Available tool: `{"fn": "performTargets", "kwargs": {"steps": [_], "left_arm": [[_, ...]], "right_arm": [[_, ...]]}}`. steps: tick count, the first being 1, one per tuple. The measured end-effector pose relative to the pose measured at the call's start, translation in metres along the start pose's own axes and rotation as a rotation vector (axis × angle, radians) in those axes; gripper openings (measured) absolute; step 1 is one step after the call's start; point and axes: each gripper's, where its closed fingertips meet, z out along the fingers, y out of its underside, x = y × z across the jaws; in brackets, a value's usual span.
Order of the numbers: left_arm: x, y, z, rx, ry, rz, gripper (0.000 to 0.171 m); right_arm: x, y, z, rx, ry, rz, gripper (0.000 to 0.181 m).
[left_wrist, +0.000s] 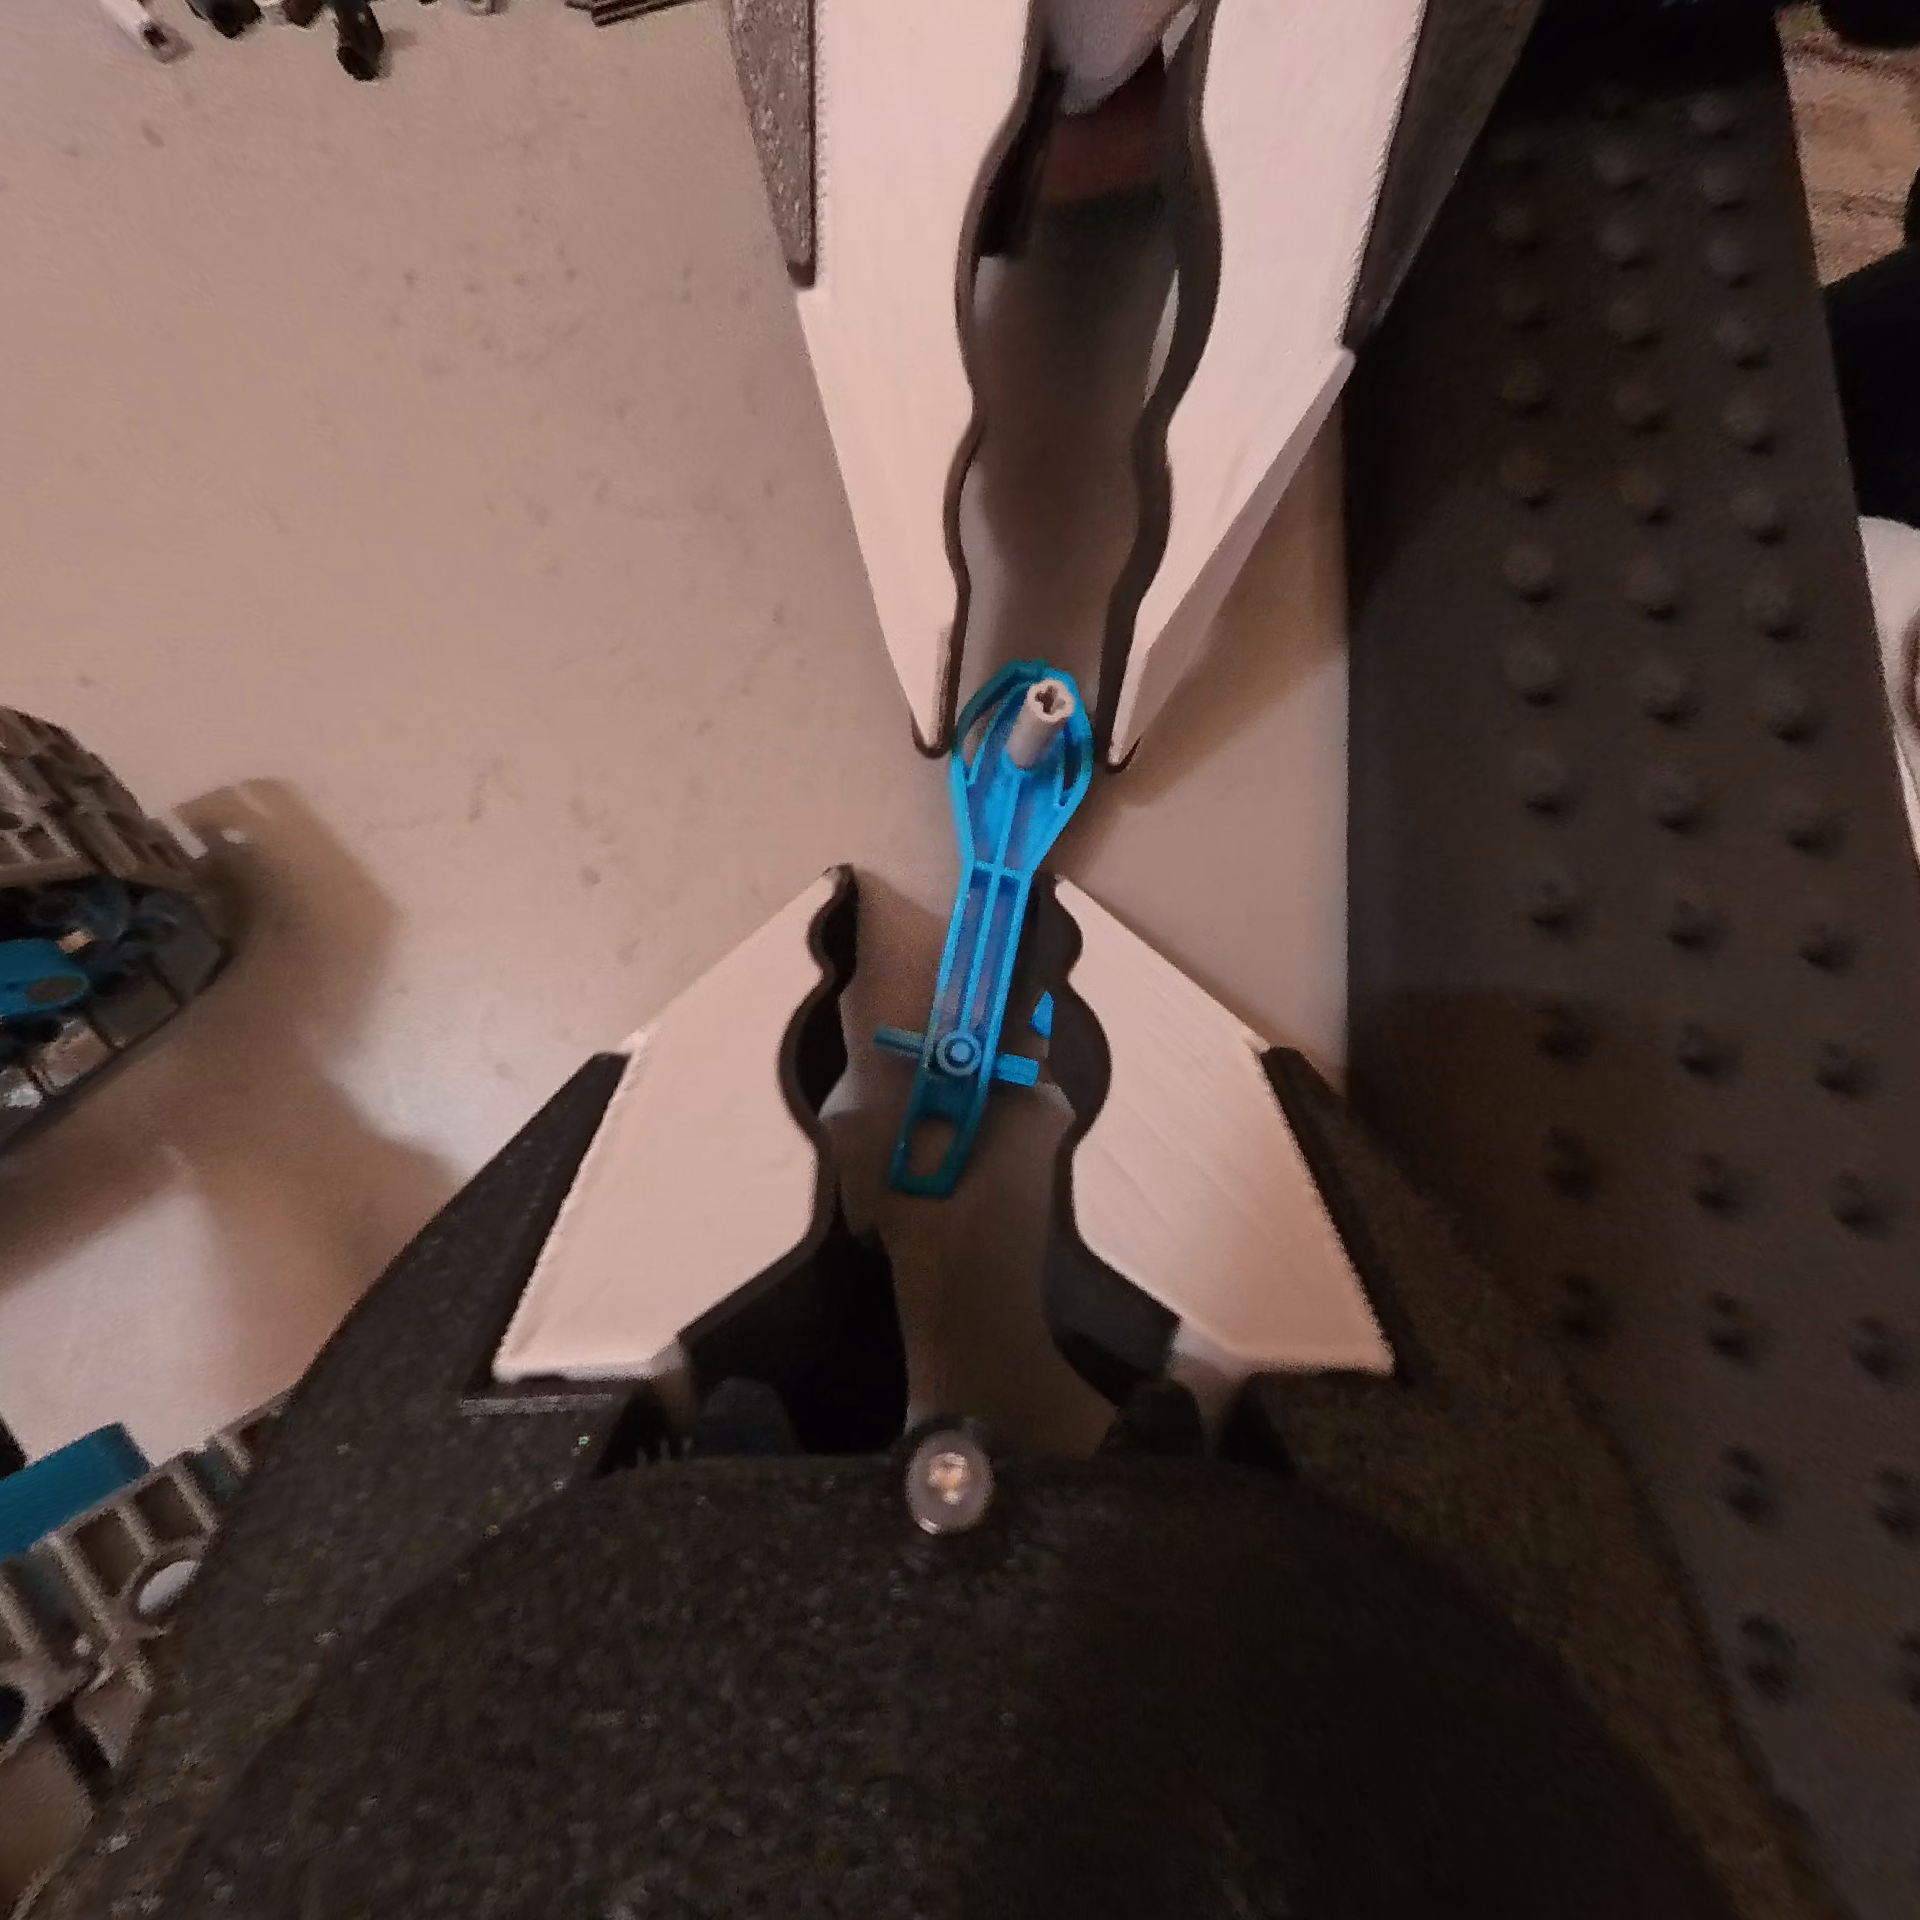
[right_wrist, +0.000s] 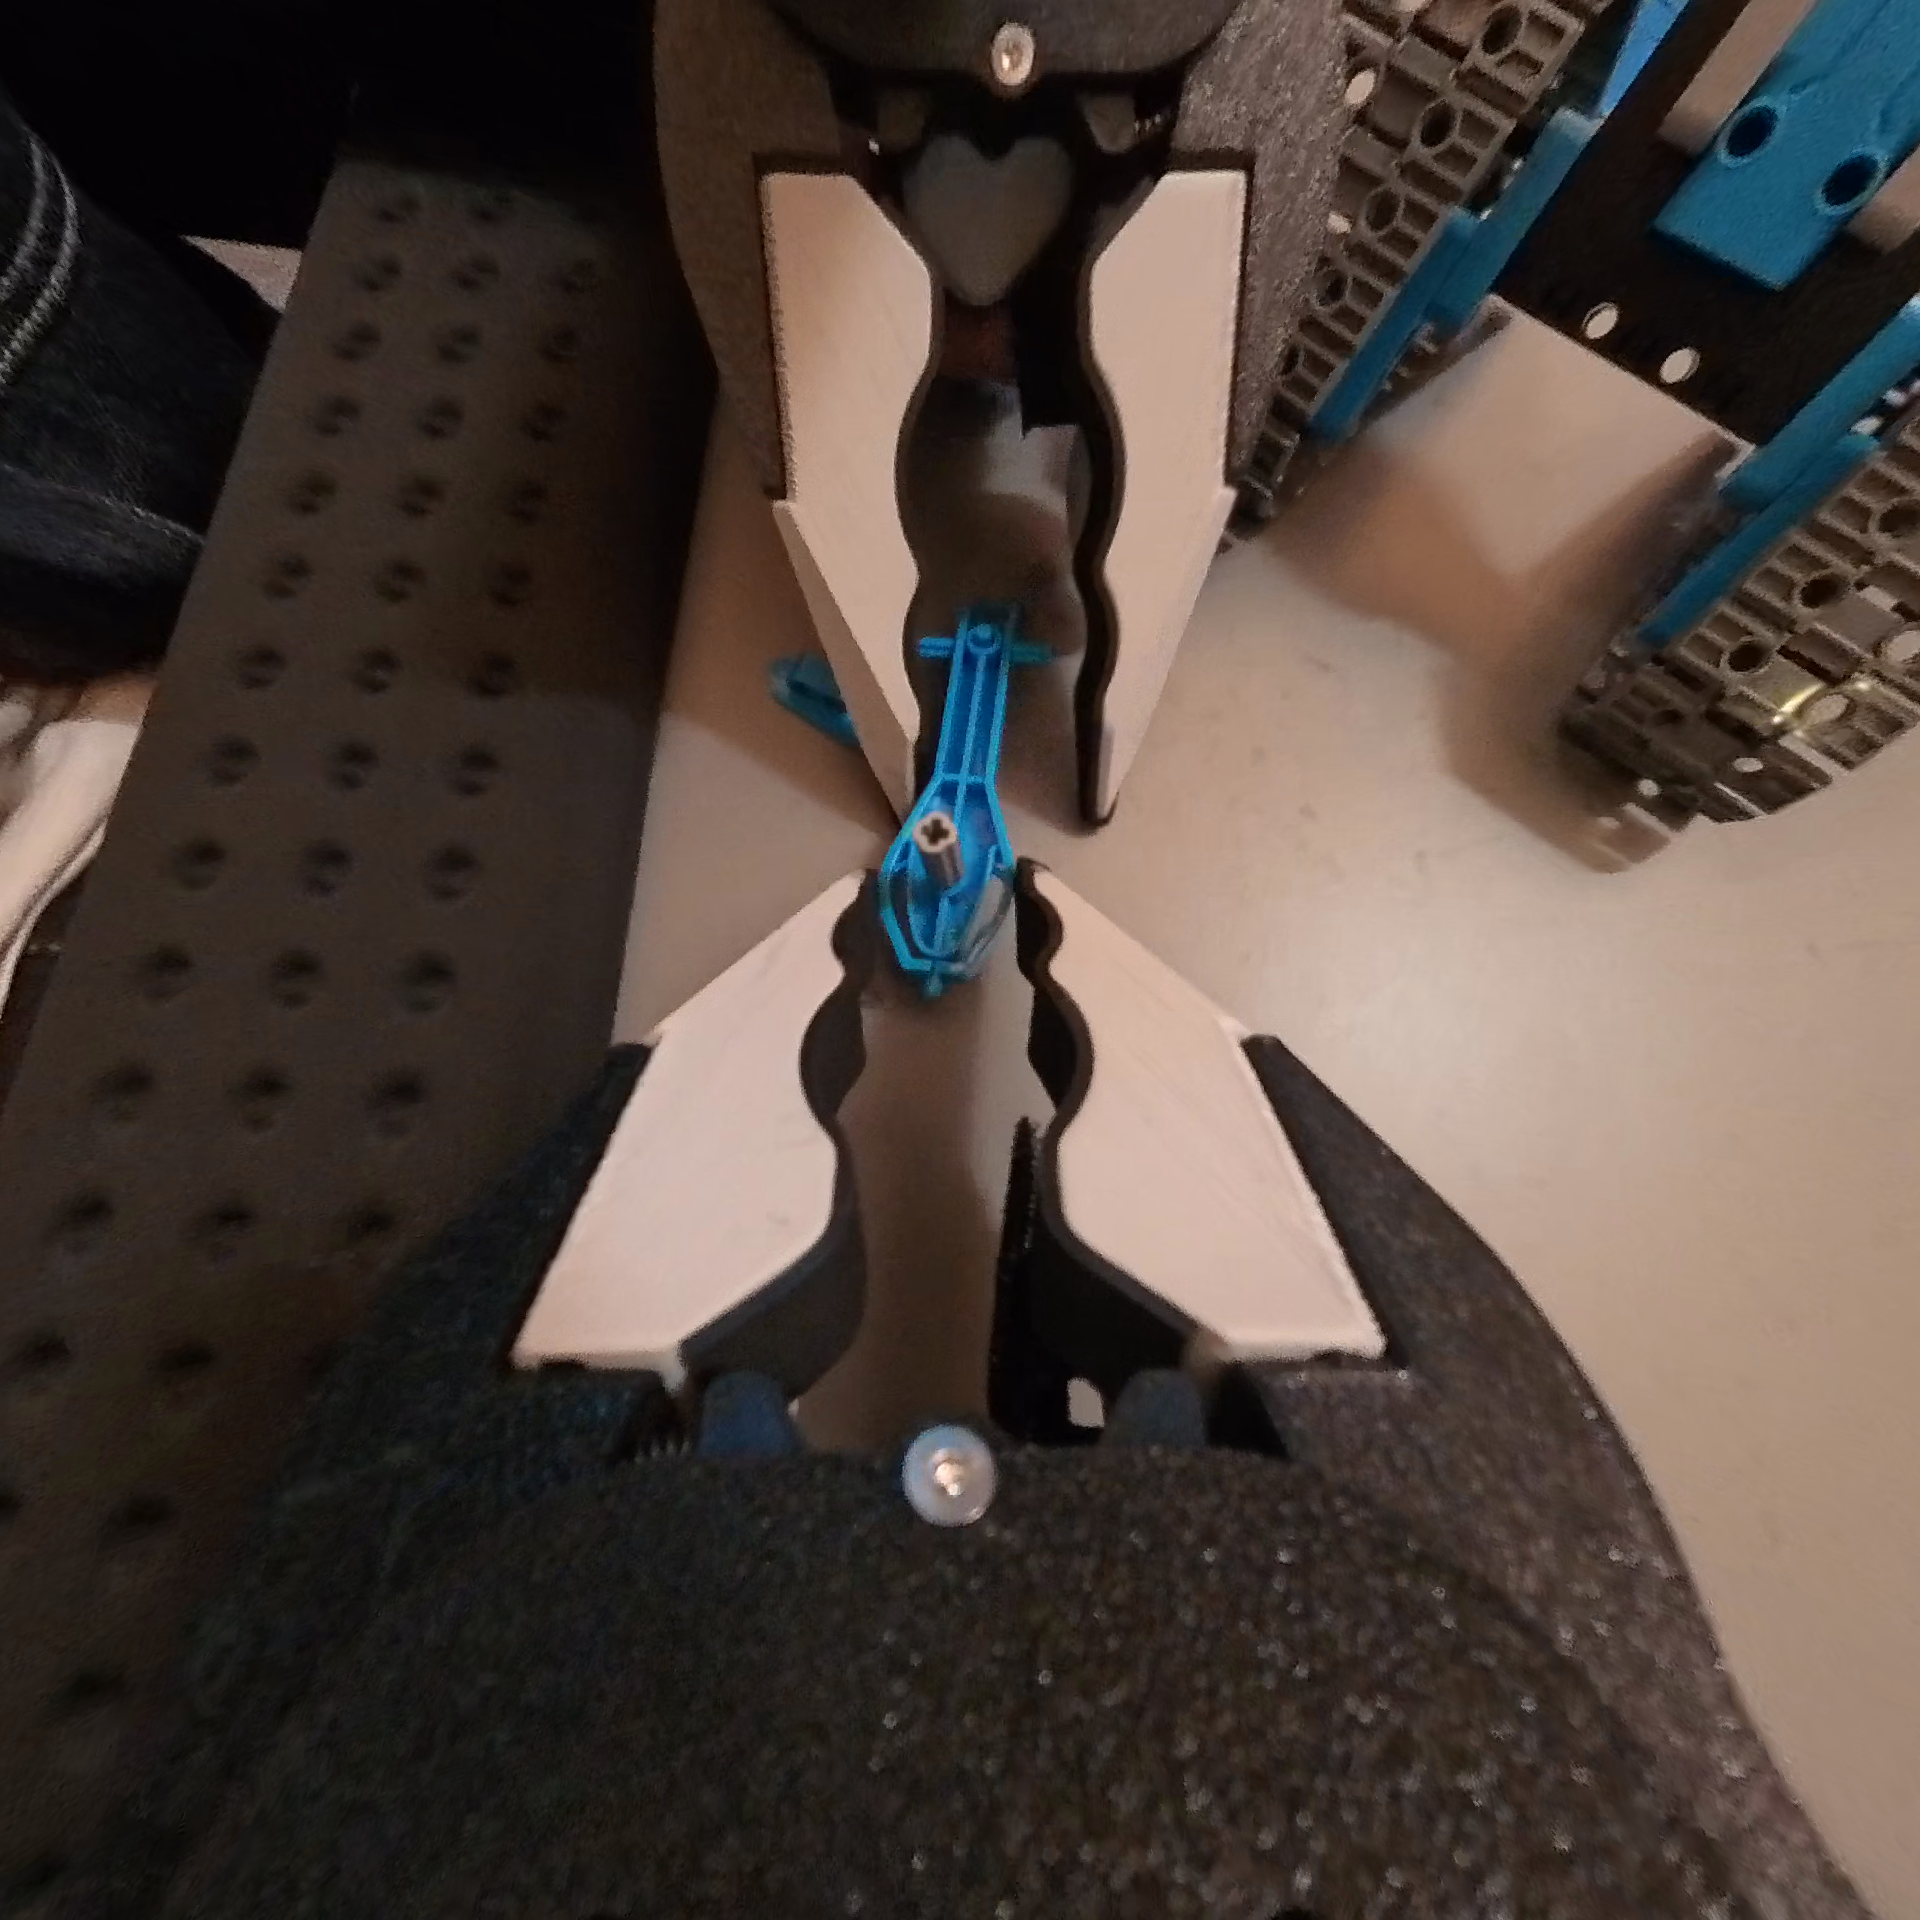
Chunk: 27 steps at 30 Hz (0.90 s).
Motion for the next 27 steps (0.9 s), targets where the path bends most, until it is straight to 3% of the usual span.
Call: {"fn": "performTargets", "kwargs": {"steps": [3,6,8,10,19,23,27], "left_arm": [[0.005,-0.004,0.004,0.0,0.018,0.012,0.05],[0.011,-0.008,0.01,-0.004,0.026,0.044,0.053],[0.011,-0.015,0.014,0.005,0.025,0.057,0.05],[0.014,-0.017,0.018,-0.005,0.048,0.074,0.037],[0.011,-0.019,0.022,0.001,0.042,0.036,0.032],[0.011,-0.019,0.022,0.002,0.036,0.037,0.025],[0.011,-0.019,0.022,0.002,0.039,0.033,0.025]], "right_arm": [[0.0,-0.003,-0.002,0.056,0.0,0.035,0.024],[0.001,0.004,0.0,0.036,-0.005,0.046,0.024],[0.0,0.007,0.001,0.024,-0.013,0.04,0.024],[0.0,0.012,0.003,0.005,-0.015,0.042,0.024],[0.005,0.014,-0.005,0.009,0.057,0.044,0.023],[0.006,0.006,-0.021,0.107,0.058,0.098,0.018],[0.002,0.009,-0.012,0.074,0.038,0.106,0.018]]}}
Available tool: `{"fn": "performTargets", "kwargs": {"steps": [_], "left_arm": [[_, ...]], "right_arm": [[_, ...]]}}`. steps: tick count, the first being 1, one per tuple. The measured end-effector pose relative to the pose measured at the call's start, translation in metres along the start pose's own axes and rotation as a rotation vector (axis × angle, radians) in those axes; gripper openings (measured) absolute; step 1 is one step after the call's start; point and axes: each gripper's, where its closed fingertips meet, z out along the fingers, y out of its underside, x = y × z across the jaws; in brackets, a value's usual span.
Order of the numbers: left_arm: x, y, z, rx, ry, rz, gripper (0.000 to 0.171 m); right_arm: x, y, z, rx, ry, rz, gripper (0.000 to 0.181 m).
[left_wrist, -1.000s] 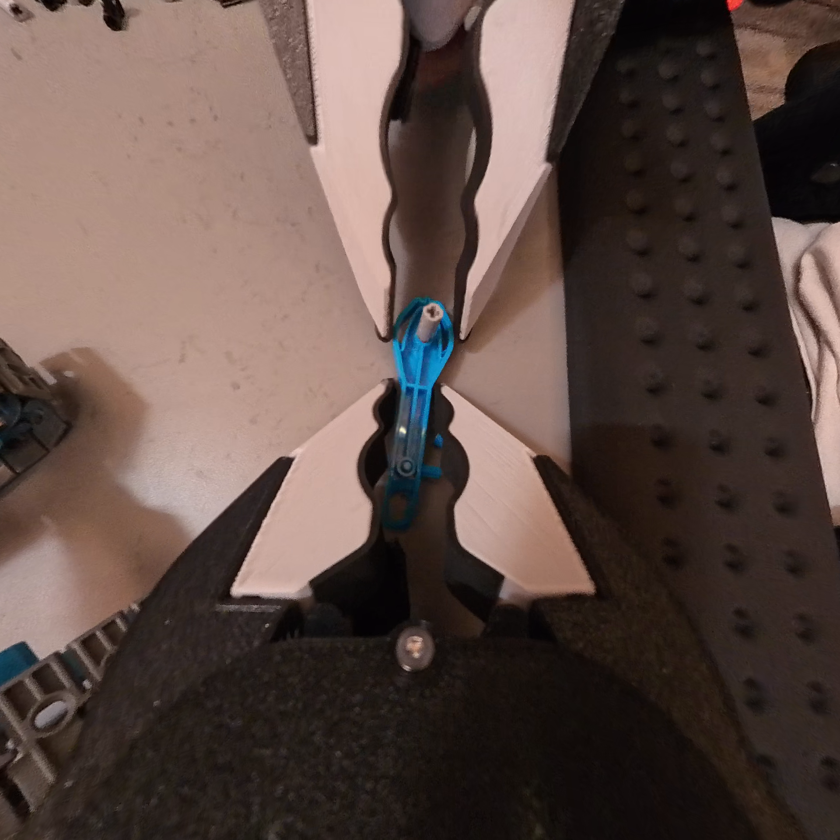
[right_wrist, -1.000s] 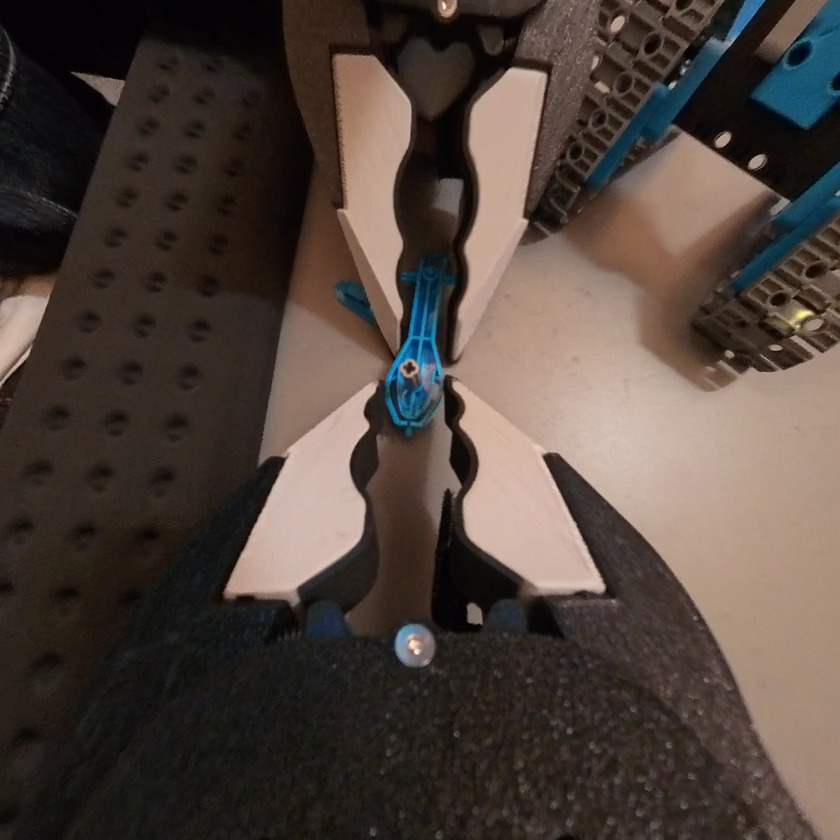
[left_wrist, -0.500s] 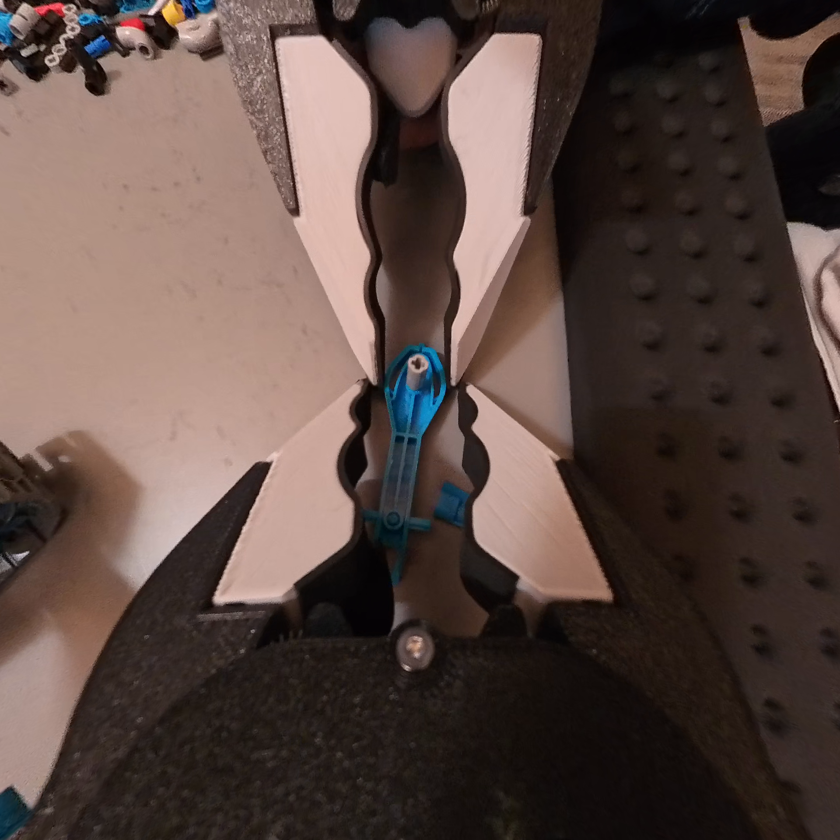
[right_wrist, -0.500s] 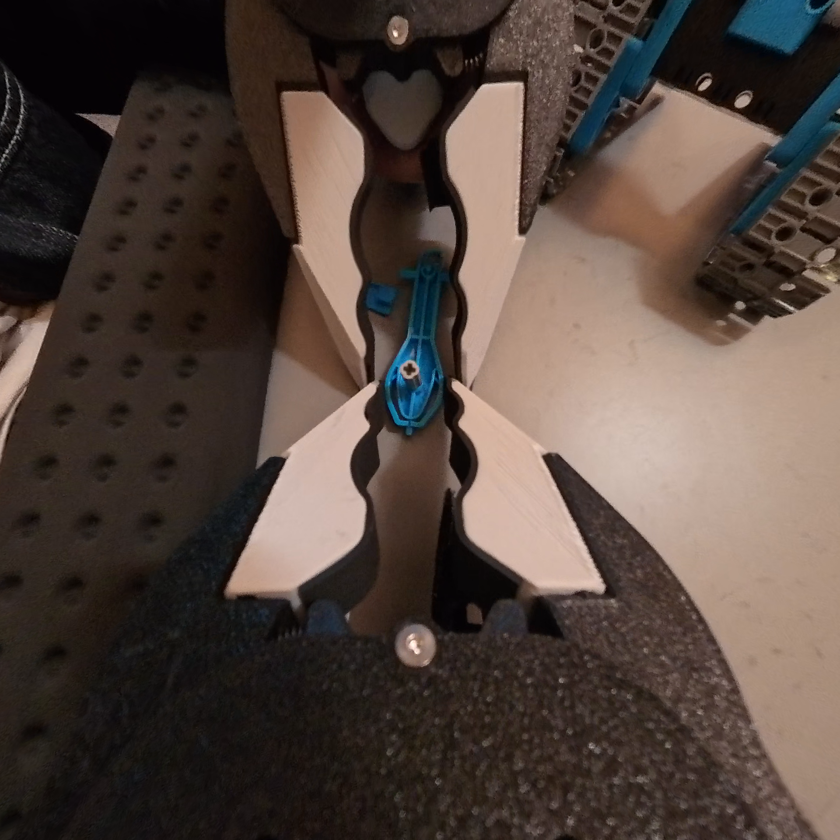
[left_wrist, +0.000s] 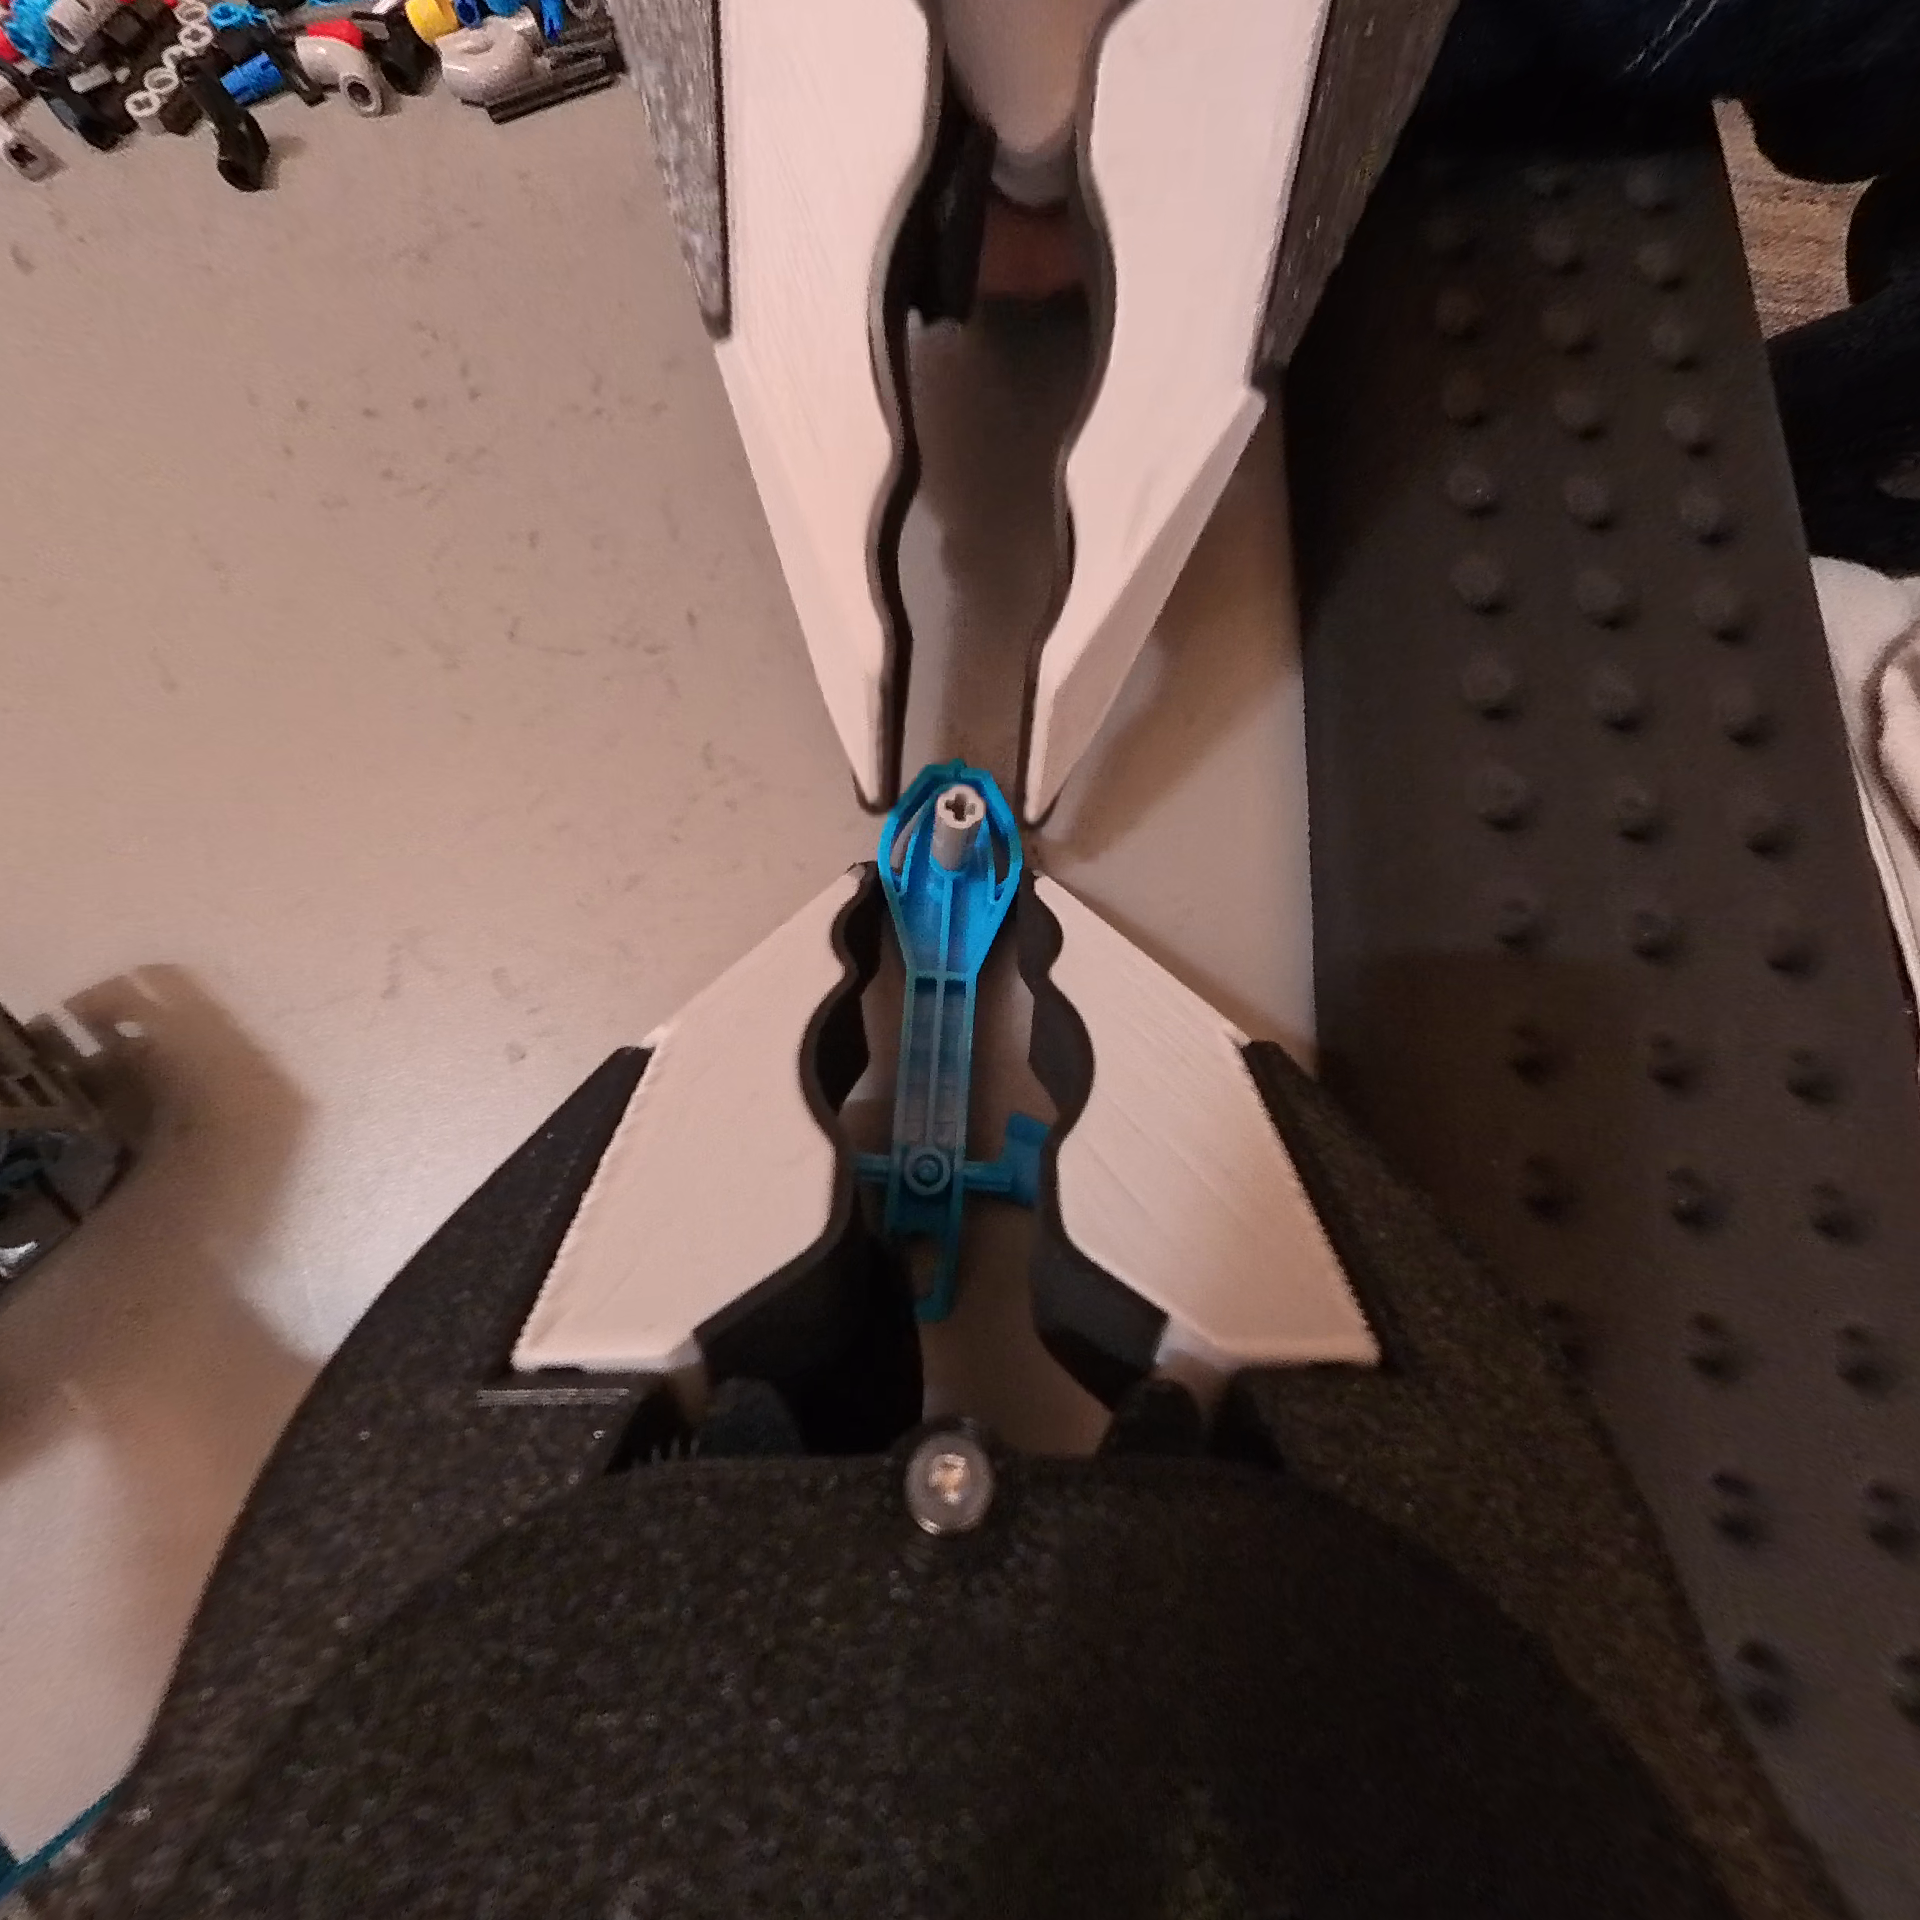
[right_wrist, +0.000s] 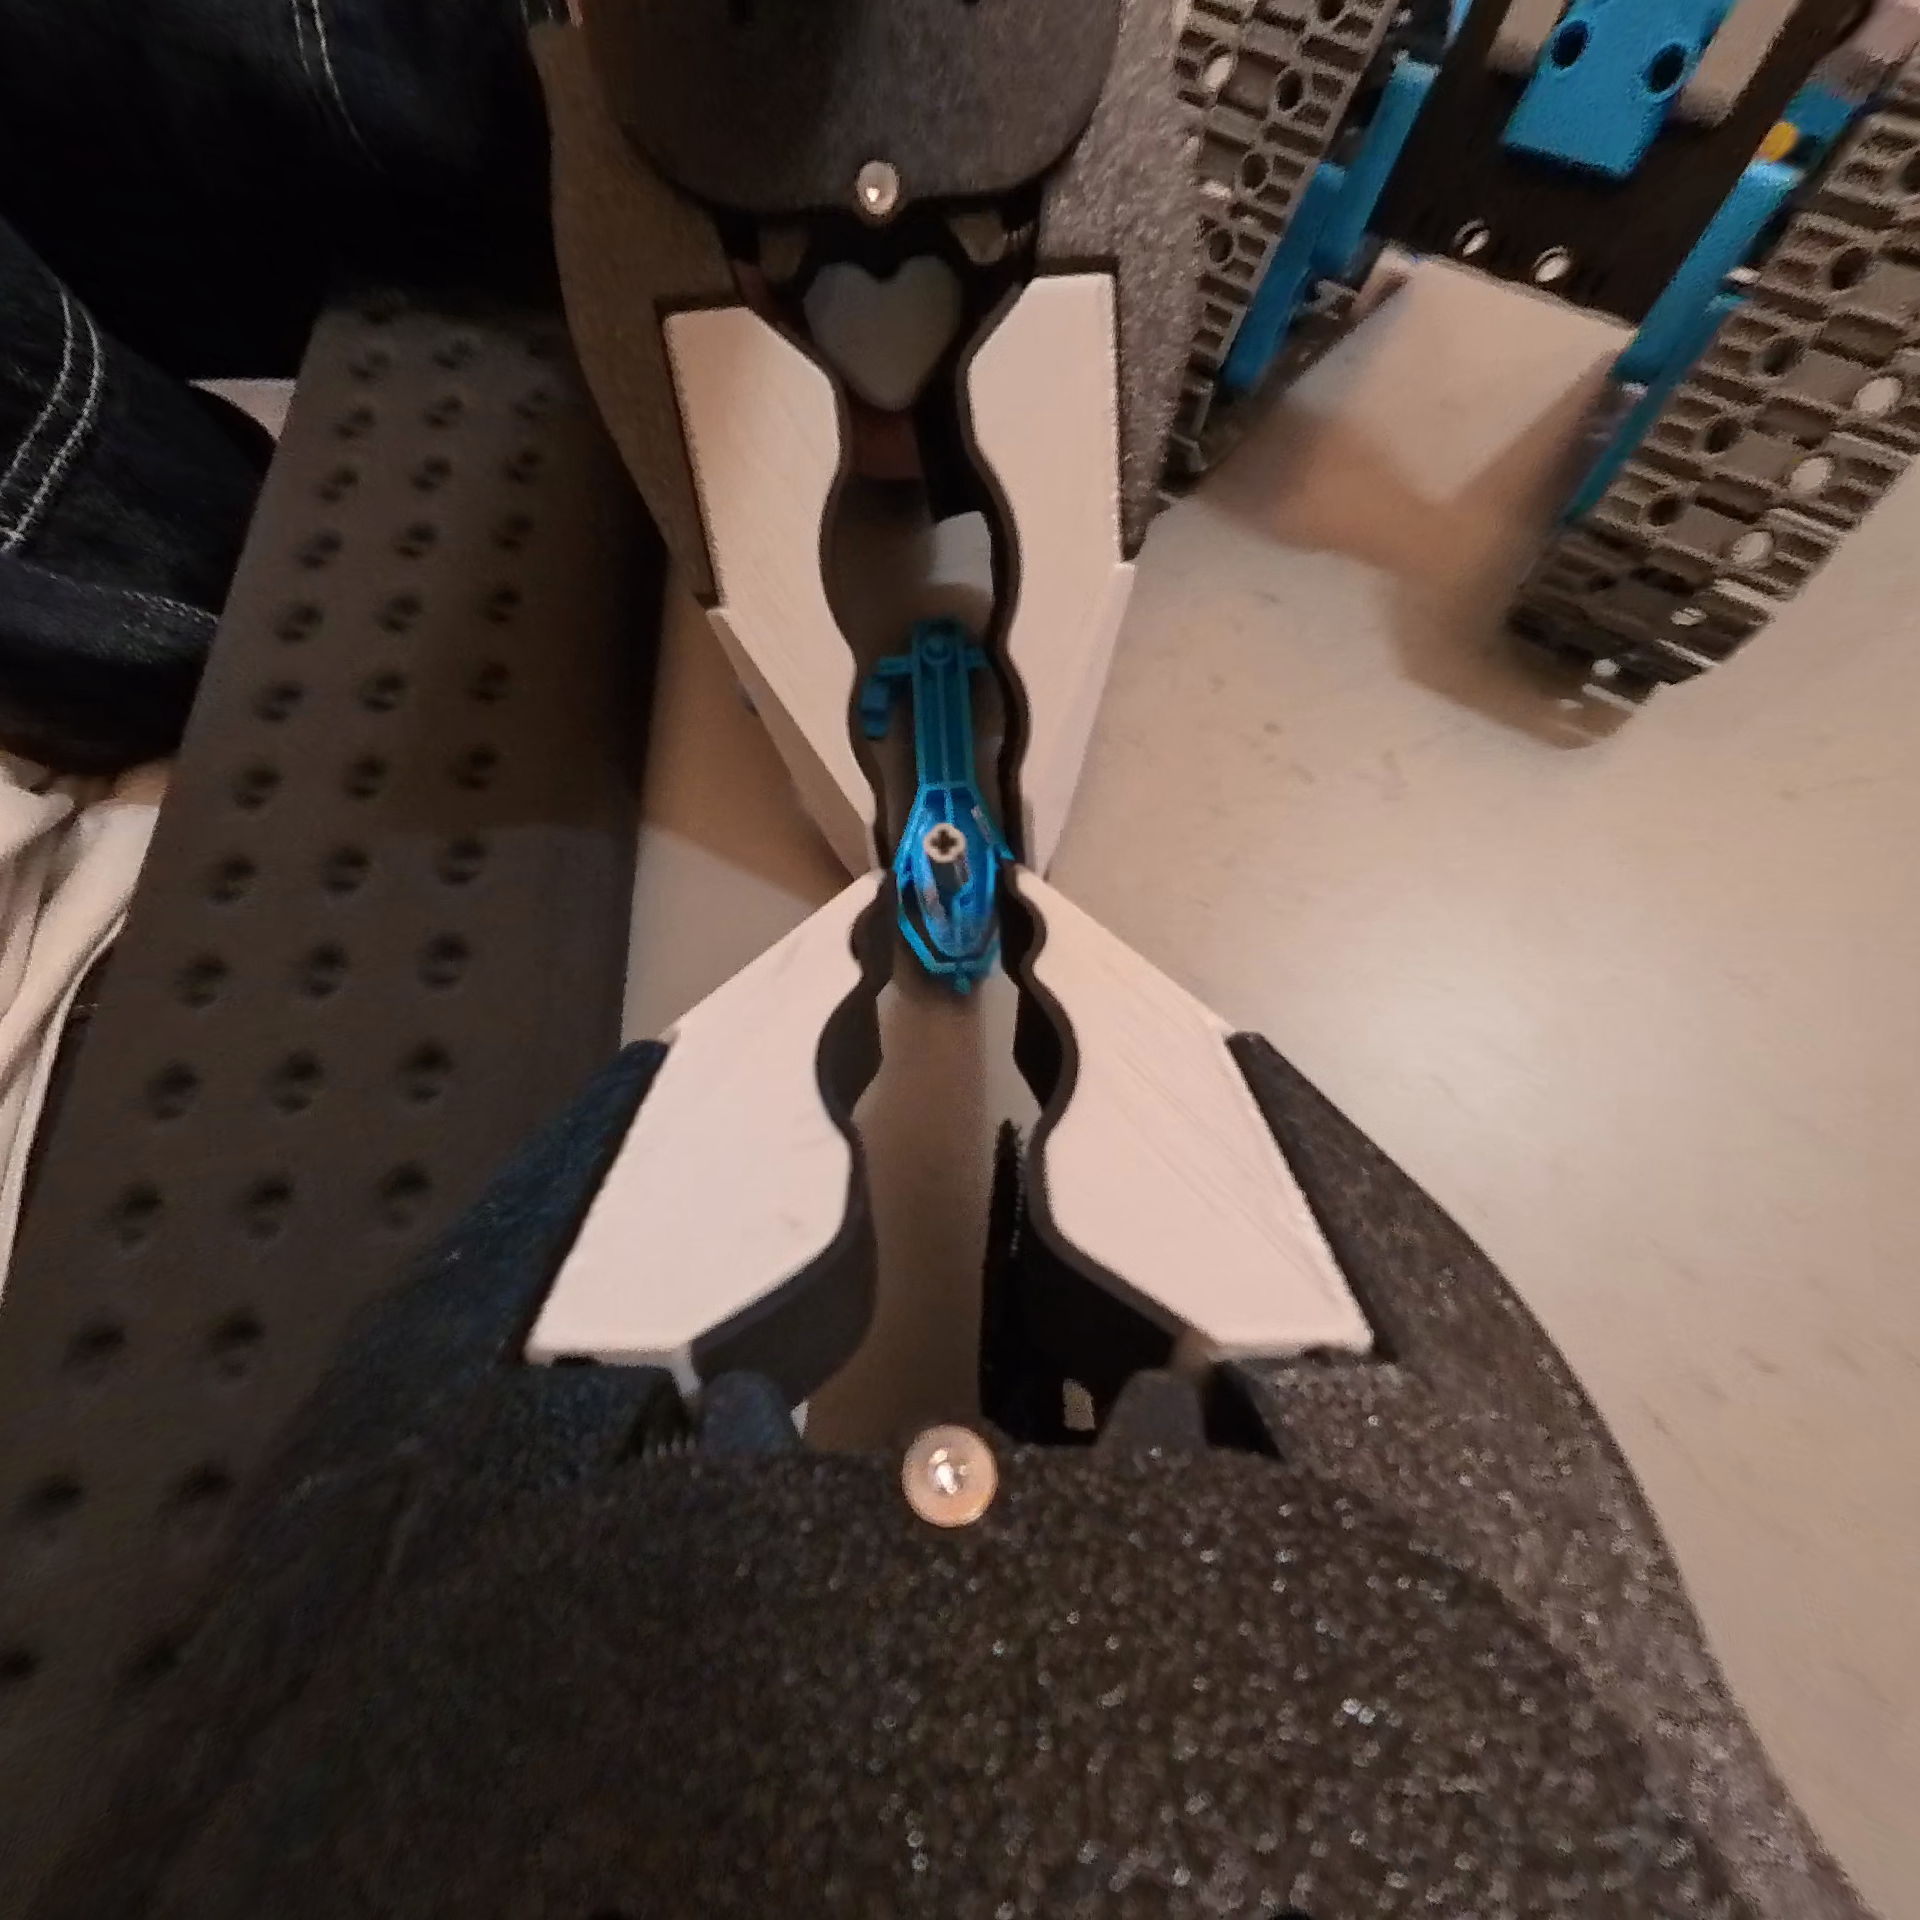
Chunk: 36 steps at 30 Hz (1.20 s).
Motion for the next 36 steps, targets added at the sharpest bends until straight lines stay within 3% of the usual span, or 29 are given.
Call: {"fn": "performTargets", "kwargs": {"steps": [5,8,11,19,24,30,36], "left_arm": [[0.0,-0.001,0.0,0.002,-0.013,-0.003,0.026],[-0.002,-0.002,0.0,0.005,-0.04,0.014,0.038],[0.002,-0.005,0.0,0.025,-0.018,0.032,0.025],[0.003,-0.005,-0.001,0.023,-0.029,0.044,0.025],[0.005,-0.015,-0.015,0.105,0.013,-0.003,0.021],[0.002,-0.002,-0.009,0.051,-0.014,0.019,0.0],[0.001,-0.001,-0.007,0.024,-0.061,0.006,0.0]], "right_arm": [[0.0,-0.002,0.004,0.004,0.004,0.004,0.005],[-0.002,0.001,0.005,-0.004,-0.024,0.023,0.005],[0.0,0.002,0.006,-0.014,-0.012,0.014,0.005],[-0.002,0.002,0.007,-0.009,-0.03,0.019,0.005],[-0.002,0.003,0.006,-0.011,-0.028,0.009,0.006],[-0.001,0.003,0.007,-0.019,-0.022,0.01,0.005],[0.0,0.004,0.006,-0.028,-0.005,0.015,0.004]]}}
